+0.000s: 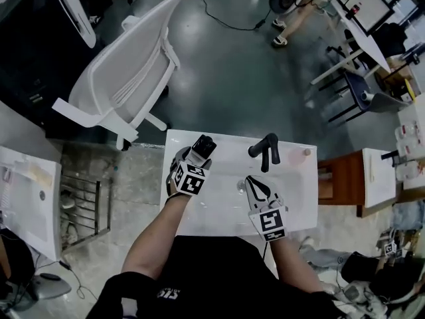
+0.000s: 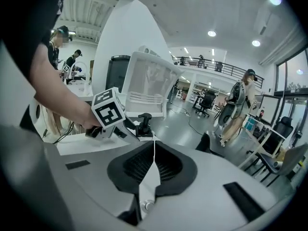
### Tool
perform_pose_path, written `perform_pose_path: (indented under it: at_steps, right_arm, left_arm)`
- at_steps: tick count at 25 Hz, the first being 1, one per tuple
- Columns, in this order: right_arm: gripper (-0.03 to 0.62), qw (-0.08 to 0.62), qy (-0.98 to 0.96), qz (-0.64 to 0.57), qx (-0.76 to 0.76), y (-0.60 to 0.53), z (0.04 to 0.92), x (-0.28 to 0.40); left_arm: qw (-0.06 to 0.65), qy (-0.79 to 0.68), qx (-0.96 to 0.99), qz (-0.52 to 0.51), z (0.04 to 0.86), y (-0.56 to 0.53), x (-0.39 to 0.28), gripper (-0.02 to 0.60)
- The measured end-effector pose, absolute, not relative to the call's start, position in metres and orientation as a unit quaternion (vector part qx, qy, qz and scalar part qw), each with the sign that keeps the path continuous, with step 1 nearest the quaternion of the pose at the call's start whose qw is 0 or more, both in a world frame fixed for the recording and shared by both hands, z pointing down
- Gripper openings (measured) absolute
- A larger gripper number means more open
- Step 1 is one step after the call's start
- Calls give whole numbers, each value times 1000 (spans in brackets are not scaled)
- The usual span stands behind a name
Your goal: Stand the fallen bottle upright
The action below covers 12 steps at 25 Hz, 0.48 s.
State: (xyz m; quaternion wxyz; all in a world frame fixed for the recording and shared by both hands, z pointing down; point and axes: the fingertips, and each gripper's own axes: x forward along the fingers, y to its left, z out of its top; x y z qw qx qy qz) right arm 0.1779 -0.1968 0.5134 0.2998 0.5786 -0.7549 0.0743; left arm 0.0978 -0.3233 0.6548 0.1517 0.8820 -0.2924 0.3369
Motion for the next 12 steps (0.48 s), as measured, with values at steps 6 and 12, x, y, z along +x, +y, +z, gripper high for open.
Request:
perform_pose_path:
  at_steps: [6,12]
  right_arm:
    - [18,292,-735,92,605,-168,502,179]
    - [17,299,-730,93,608,-146,498,185]
  left_arm:
    - [165,-275,884,339,654,-319,97,315]
    - [169,-287,875,350,657,-315,100,314]
